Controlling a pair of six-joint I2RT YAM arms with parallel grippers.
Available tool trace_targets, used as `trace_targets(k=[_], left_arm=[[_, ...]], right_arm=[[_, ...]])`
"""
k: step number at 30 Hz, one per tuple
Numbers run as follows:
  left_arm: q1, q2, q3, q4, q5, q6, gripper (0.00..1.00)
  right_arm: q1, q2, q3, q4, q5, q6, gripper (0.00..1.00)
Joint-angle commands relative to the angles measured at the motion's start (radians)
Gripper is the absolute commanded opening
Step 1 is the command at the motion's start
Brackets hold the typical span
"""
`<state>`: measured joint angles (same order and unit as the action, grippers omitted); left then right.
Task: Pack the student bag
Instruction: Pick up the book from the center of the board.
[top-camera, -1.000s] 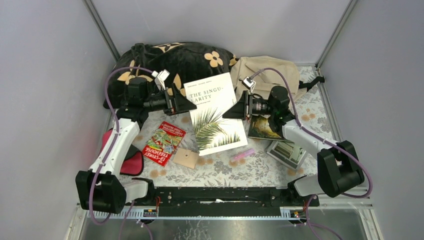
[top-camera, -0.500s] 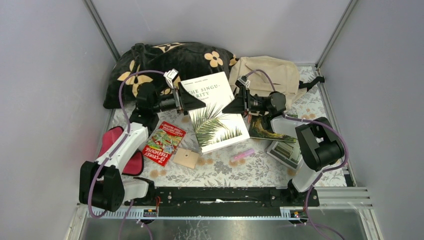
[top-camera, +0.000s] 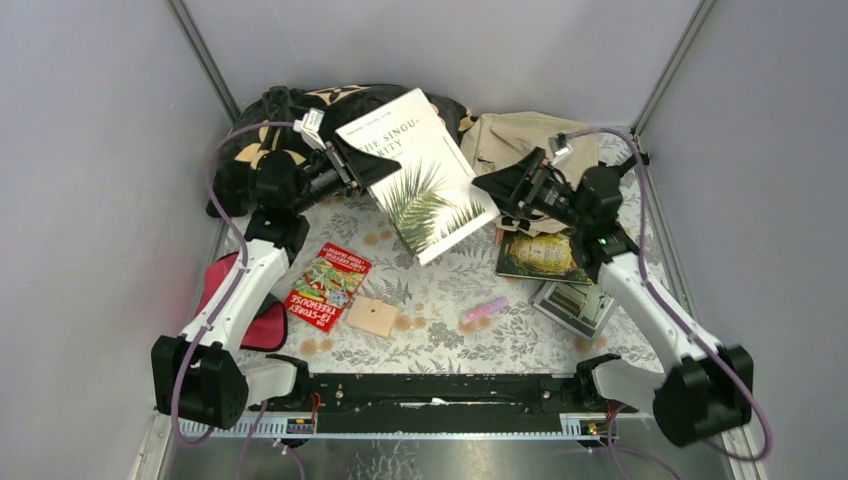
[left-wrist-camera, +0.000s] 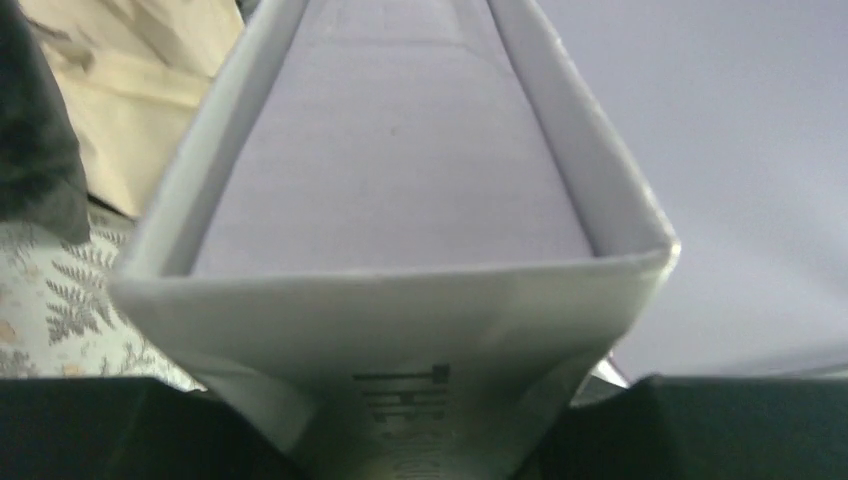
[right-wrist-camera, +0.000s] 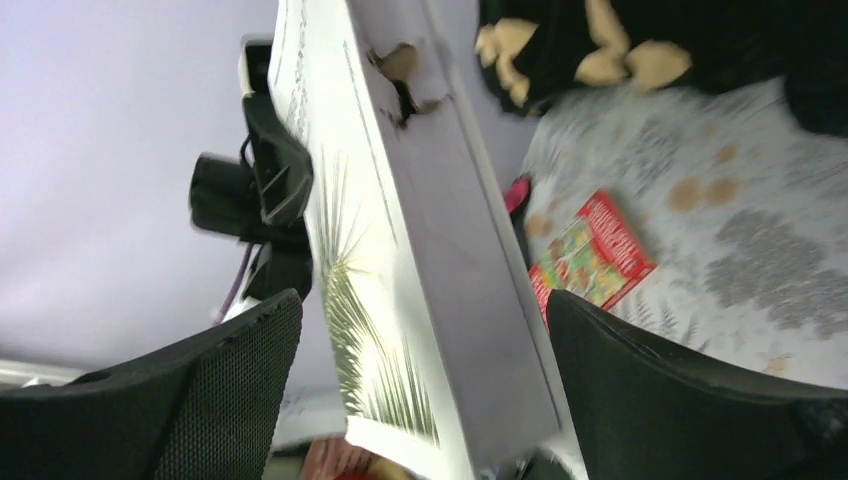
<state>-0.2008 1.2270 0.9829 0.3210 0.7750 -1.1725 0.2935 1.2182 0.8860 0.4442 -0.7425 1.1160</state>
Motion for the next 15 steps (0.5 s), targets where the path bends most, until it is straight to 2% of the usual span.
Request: trace_targets(k=[1, 4, 9, 11, 15], left_arm=[[0.014, -0.047, 0.023, 0.098, -0.192, -0.044, 0.28], [0.013, -0.051, -0.021, 0.207, -0.272, -0.119, 0.28], [-0.010, -0.025, -0.051, 0.297, -0.322, -0.168, 0.28], [-0.026, -0.008, -0.038, 0.295, -0.312, -0.161, 0.28], [-0.046, 0.002, -0.048, 0.292, -0.330, -0.151, 0.28]], right_arm=[[-0.020, -0.184, -0.096, -0.149, 0.285, -0.096, 1.00], [-0.019, -0.213, -0.199, 0.080, 0.248, 0.042, 1.00], [-0.016, -0.101, -0.303, 0.525, 0.156, 0.274, 1.00], [-0.013, -0.066, -0.313, 0.607, 0.154, 0.319, 1.00], [-0.002, -0.041, -0.289, 0.634, 0.146, 0.310, 1.00]])
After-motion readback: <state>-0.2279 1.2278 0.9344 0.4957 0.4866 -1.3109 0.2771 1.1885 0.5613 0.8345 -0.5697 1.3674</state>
